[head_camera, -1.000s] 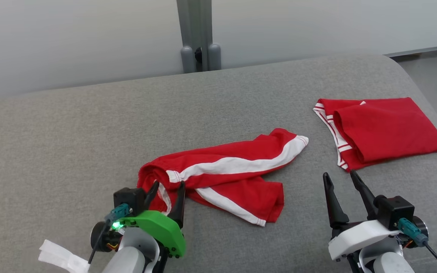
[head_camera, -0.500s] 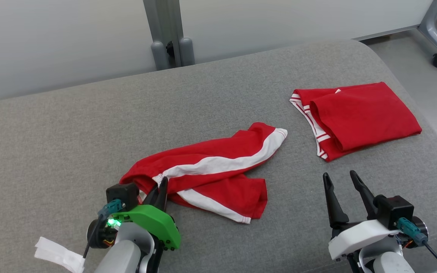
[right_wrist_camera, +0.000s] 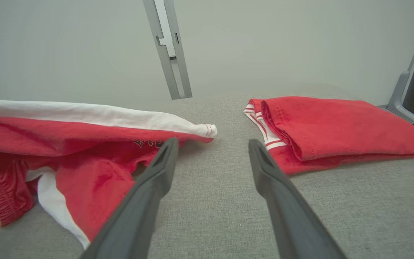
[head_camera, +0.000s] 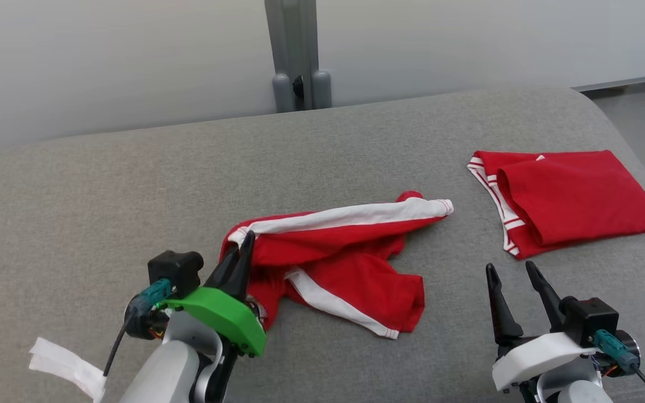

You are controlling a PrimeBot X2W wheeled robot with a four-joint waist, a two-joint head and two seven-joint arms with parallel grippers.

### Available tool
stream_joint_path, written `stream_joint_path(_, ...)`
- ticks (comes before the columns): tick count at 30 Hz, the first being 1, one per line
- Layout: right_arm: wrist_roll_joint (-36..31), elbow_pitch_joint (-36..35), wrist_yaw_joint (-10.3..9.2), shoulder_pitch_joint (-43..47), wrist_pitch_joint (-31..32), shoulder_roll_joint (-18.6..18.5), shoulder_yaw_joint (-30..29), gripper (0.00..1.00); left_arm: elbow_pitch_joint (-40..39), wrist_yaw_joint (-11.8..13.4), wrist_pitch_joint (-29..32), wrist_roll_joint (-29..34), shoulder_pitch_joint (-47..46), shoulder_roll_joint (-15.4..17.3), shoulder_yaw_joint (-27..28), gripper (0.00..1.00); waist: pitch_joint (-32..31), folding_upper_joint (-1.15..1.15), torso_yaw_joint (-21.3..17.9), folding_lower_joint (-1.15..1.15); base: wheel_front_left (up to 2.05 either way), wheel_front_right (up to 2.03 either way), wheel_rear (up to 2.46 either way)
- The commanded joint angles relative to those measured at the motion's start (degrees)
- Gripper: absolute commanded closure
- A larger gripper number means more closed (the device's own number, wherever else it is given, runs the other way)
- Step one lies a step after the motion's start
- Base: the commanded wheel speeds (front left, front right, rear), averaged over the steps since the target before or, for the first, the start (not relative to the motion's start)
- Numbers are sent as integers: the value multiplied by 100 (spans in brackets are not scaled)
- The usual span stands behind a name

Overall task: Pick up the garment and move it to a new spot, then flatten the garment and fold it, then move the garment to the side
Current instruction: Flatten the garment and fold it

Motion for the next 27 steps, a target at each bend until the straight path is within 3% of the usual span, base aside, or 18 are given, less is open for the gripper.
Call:
stream_joint_path(1, -3, 3, -9, 44, -40, -12, -11, 0, -159, -68, 106, -125, 208, 96, 14, 100, -109, 0, 236, 0, 0, 0, 0)
stream_joint_path(7, 2, 27, -9, 71, -32, -13, -25, 0, -1056, -213, 735, -553, 962, 642, 105, 100, -120, 0, 421, 0, 0, 0, 0)
stream_joint_path(12, -57, 65, -9, 56, -33, -15, -79, 0, -1366, -133, 1003, -838, 1602, 894, 162, 100, -94, 0, 468, 0, 0, 0, 0)
stream_joint_path(20, -120, 128, -9, 2, -10, -14, -100, 0, -693, 9, 853, -905, 1792, 913, 316, 100, -49, 0, 433, 0, 0, 0, 0)
stream_joint_path(27, -138, 194, -9, -52, -10, -14, -127, 0, 30, 117, 344, -783, 1466, 787, 451, 100, -21, 0, 383, 0, 0, 0, 0)
